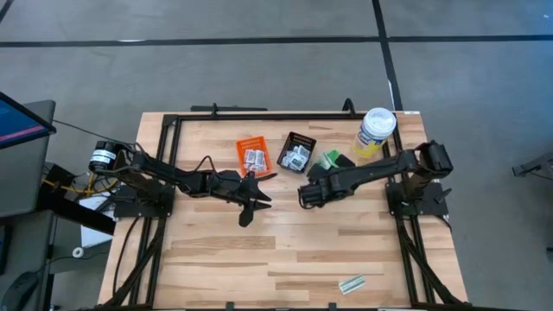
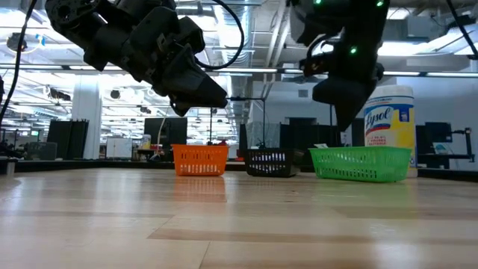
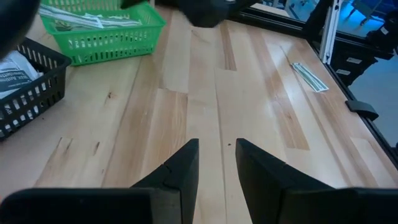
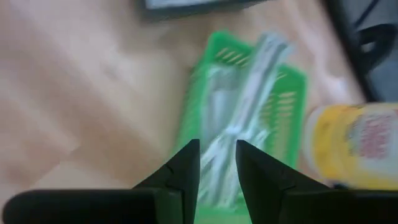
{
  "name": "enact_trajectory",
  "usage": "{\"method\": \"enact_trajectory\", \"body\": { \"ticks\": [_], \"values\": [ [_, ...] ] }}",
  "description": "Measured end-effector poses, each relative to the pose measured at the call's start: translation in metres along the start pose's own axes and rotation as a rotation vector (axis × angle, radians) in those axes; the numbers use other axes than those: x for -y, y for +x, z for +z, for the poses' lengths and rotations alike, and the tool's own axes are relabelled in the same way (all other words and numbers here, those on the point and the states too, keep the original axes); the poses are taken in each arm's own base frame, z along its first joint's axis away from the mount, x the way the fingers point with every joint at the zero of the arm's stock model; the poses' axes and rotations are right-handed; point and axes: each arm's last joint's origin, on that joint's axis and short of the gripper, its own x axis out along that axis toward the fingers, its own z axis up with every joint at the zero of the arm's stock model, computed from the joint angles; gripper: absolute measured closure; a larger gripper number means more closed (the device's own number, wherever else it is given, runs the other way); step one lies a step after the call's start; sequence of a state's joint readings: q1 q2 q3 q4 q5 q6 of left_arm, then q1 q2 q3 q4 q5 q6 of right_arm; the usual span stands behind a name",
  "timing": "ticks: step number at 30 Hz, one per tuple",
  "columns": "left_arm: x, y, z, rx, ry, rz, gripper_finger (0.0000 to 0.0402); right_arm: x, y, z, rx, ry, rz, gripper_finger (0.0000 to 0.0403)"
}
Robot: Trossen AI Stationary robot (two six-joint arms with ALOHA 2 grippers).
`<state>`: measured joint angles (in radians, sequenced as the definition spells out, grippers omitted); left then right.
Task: Pick & Place First Aid Supplies
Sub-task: Put the green bandage pack into the green basket
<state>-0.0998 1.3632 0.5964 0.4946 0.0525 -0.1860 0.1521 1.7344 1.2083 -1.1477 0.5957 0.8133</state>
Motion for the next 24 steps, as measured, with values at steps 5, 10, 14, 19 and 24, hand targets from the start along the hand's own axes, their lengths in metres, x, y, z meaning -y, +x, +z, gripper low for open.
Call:
{"method": "enact_trajectory", "body": {
  "ticks": [5, 10, 14, 19, 24],
  "values": [
    [0.0, 0.0, 0.0, 0.0, -0.004, -0.001, 0.0296, -0.02, -0.019, -0.023, -0.02, -0.041, 0.092, 0.0305],
    [0.0, 0.0, 0.0, 0.0, -0.006, 0.0, 0.0296, -0.032, -0.04, -0.054, -0.035, -0.095, 0.09, 0.0305],
    [0.0, 0.0, 0.0, 0.0, -0.006, 0.0, 0.0296, -0.041, -0.058, -0.082, -0.069, -0.118, 0.138, 0.0305],
    [0.0, 0.0, 0.0, 0.0, -0.006, 0.0, 0.0296, -0.072, -0.086, -0.121, -0.106, -0.214, 0.431, 0.0305],
    [0.0, 0.0, 0.0, 0.0, -0.006, 0.0, 0.0296, -0.099, -0.121, -0.165, -0.064, -0.363, 0.758, 0.0305]
  ]
}}
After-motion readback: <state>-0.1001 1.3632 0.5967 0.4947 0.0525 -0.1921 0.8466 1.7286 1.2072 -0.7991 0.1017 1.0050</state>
